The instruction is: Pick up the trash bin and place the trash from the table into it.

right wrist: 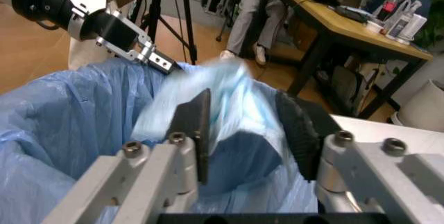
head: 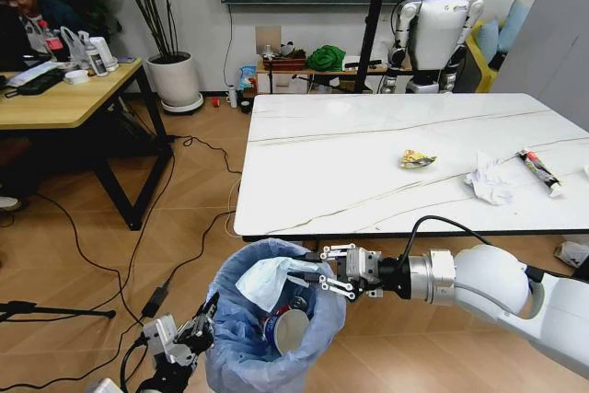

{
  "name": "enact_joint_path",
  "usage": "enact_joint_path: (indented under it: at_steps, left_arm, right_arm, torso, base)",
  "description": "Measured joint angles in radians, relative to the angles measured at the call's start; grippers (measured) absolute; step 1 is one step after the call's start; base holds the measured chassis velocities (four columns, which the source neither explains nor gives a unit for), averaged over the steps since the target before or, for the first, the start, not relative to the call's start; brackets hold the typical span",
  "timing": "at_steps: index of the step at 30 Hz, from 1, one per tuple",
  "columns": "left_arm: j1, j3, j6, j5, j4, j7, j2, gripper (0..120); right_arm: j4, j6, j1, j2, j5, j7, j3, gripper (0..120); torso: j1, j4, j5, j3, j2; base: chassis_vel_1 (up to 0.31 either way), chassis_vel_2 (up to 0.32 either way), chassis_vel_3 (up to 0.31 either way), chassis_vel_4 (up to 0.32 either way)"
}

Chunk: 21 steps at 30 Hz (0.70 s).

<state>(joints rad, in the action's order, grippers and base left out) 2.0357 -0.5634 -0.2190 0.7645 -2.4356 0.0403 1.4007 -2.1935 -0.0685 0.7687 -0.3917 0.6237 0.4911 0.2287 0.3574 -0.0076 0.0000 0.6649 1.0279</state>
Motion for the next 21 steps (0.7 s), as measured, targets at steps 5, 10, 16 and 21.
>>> enact_joint_path:
  at_steps: [5, 10, 16, 21]
  left_arm:
    - [-0.001, -0.003, 0.000, 0.000, 0.000, 0.000, 0.000, 0]
    - [-0.002, -0.004, 0.000, 0.000, 0.001, -0.001, 0.001, 0]
    - [-0.004, -0.003, 0.000, -0.002, 0.006, -0.003, 0.000, 0]
    - [-0.003, 0.004, 0.002, -0.012, 0.006, -0.008, 0.000, 0]
  right_arm:
    - [0.003, -0.001, 0.000, -0.002, 0.011, -0.002, 0.001, 59]
    - [0.008, 0.007, -0.004, -0.015, 0.099, -0.076, -0.025, 77]
    - [0.064, 0.056, -0.009, -0.068, 0.301, -0.263, -0.156, 95]
    - [0.127, 0.075, 0.056, -0.077, 0.361, -0.340, -0.317, 100]
  torso:
    - [0.000, 0.0001, 0.0001, 0.000, 0.000]
    - [0.000, 0.0001, 0.0001, 0.000, 0.000]
    - [0.000, 0.0004, 0.0003, 0.000, 0.000]
    - [0.000, 0.0001, 0.0001, 0.000, 0.000]
  base:
    - [0.000, 0.000, 0.000, 0.000]
    - [0.000, 0.000, 0.000, 0.000]
    - [0.000, 0.000, 0.000, 0.000]
    - [0.000, 0.000, 0.000, 0.000]
